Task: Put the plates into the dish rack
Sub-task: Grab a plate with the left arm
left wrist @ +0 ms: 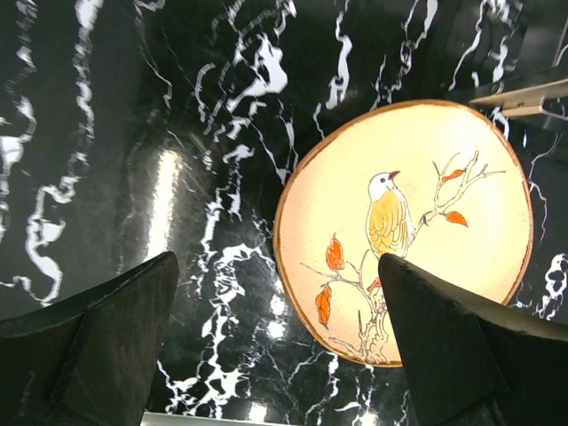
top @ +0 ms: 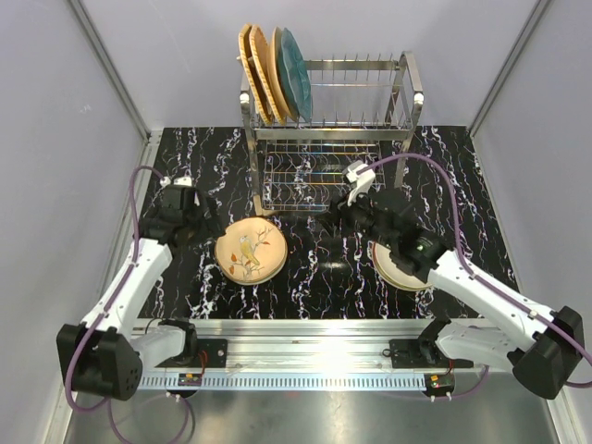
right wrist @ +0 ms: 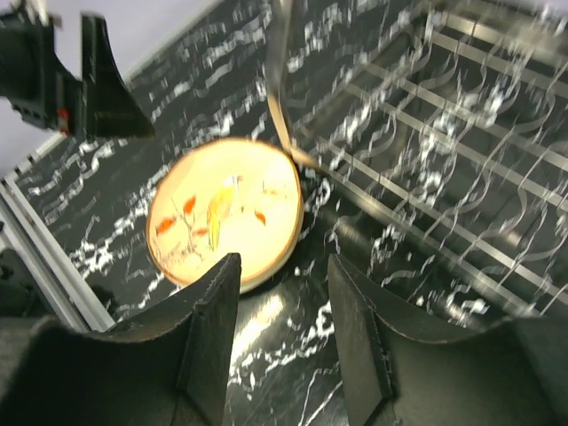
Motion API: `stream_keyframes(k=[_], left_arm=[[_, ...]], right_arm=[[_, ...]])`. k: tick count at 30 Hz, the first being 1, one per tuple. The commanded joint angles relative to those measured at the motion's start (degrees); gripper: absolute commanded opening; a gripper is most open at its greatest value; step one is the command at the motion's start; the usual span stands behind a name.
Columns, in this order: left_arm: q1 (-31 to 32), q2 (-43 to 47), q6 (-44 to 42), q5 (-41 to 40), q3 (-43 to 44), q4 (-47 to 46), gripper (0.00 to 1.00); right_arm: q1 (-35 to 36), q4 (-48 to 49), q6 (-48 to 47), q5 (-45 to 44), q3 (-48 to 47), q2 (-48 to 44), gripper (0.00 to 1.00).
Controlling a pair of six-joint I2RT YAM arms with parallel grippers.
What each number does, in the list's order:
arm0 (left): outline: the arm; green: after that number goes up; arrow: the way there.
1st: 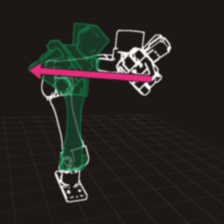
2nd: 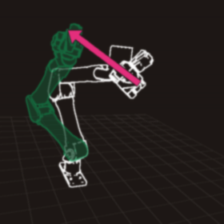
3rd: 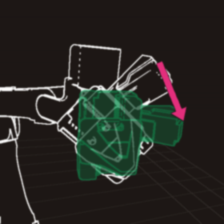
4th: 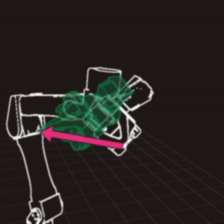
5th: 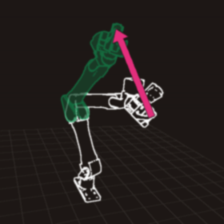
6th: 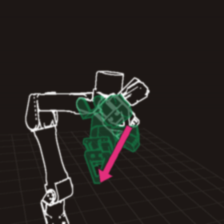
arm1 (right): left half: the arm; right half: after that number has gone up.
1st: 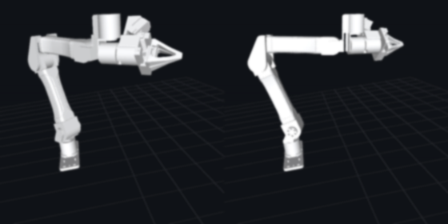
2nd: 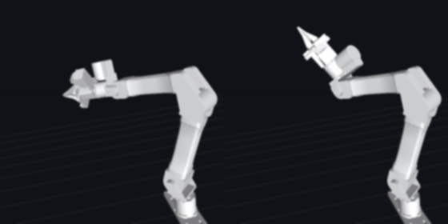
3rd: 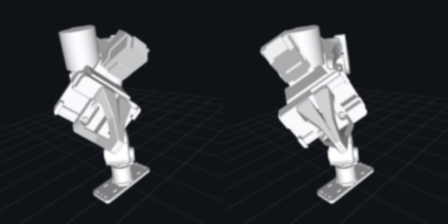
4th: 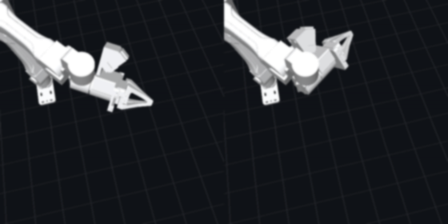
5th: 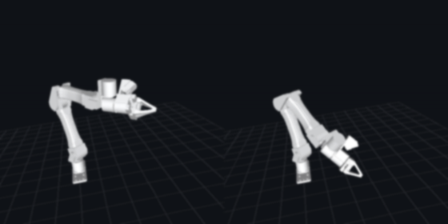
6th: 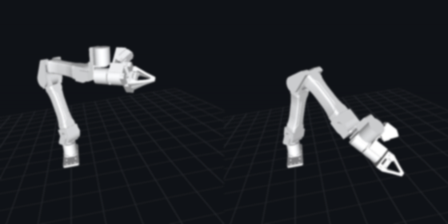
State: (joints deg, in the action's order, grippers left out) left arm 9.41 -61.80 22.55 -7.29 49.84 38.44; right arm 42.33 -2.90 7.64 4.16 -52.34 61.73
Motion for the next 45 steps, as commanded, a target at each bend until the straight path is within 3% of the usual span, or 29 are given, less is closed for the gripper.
stream_keyframes(k=[1, 5, 9, 16, 34, 42, 45], left_arm=[[-0.27, -2.79, 2.06, 4.99, 3.33, 1.03, 0.99], [-0.27, -2.89, 6.18, 8.94, 1.31, -1.78, 0.98], [-0.27, -2.62, 10.75, 12.03, -5.35, -7.66, 0.93], [-0.18, -0.43, 19.55, 9.25, -11.79, -14.8, 0.86], [-0.18, 1.06, 20.26, 9.05, -19.87, -22.35, 0.78], [-0.09, 1.68, 21.05, 10.98, -21.54, -23.76, 0.62], [-0.09, 1.77, 20.87, 11.42, -22.16, -24.28, 0.62]], right_arm=[[0.39, 2.46, 4.31, 0.32, 1.71, 1.28, 0.49], [0.39, 8.6, 5.63, 1.11, 5.92, 1.55, 0.48], [0.39, 8.43, 5.02, 0.93, 6.81, 1.63, 0.47], [0.3, 10.45, 5.54, 1.28, 9.44, 2.51, 0.42], [0.39, 11.51, 5.98, -1.96, 11.03, 2.78, 0.27], [0.3, 11.86, 5.98, -2.23, 11.29, 3.22, 0.22], [0.39, 11.6, 6.07, -2.14, 11.2, 3.39, 0.22]])
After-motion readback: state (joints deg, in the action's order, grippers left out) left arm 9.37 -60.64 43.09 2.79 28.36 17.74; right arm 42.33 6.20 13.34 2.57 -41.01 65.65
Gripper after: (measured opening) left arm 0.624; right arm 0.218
